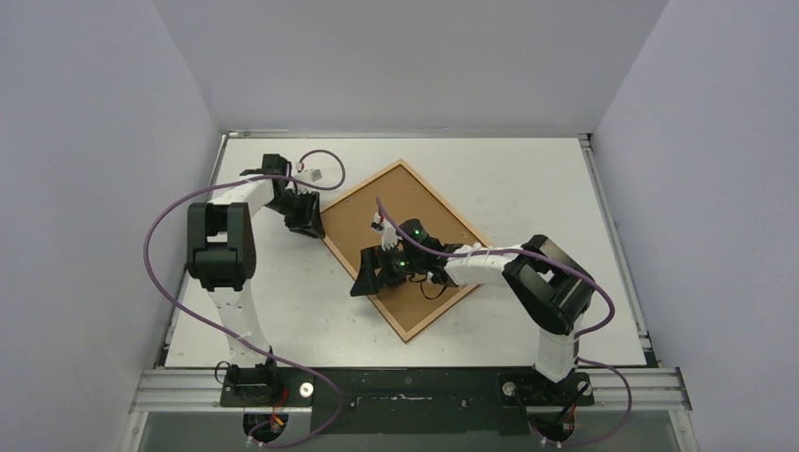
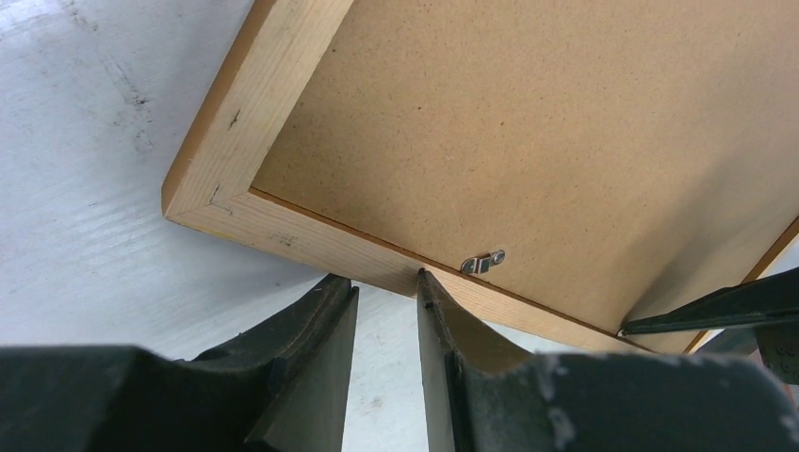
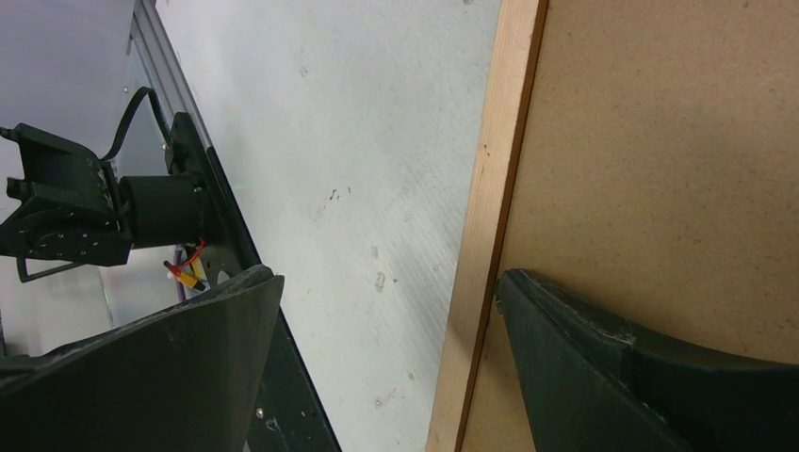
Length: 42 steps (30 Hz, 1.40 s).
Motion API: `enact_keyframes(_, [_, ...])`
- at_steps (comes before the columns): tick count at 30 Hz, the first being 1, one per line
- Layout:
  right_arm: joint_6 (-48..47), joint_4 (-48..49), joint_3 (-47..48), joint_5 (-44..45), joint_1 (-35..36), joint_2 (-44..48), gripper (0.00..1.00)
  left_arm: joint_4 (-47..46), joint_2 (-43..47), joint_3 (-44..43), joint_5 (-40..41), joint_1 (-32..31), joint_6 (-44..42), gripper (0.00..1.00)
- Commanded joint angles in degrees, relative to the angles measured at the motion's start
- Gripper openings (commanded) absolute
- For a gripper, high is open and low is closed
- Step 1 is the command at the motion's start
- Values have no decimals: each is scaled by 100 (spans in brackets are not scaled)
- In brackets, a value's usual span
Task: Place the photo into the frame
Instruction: Adjust the photo frame at the center of the board.
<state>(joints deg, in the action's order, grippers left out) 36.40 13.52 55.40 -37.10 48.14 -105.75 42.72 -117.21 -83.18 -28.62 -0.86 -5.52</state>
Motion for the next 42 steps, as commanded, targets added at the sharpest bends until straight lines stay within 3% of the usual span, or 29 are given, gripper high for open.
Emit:
enact_keyframes(1, [-72,-176,192,-400,206,-186,88,-402,-120,-203,30,-163,161,28])
enact_keyframes(11, [5,-136,502,-475,408,-533,88,-474,-684,-1083,175,-432,488,28])
enact_keyframes(16, [52,-115,1112,-543,482,-932,88,-258,-1092,-1872,148,-649,695,27])
enact_keyframes(20, [12,-232,1582,-504,507,-1091,88,-68,-1056,-2013,-65,-695,692,27])
enact_keyframes(32, [-354,-435,1396,-428,-146,-594,89,467,261,-592,-787,-204,171,28])
enact_keyframes(42, [-349,-142,1170,-473,31,-730,88,527,245,340,-1201,-364,66,24])
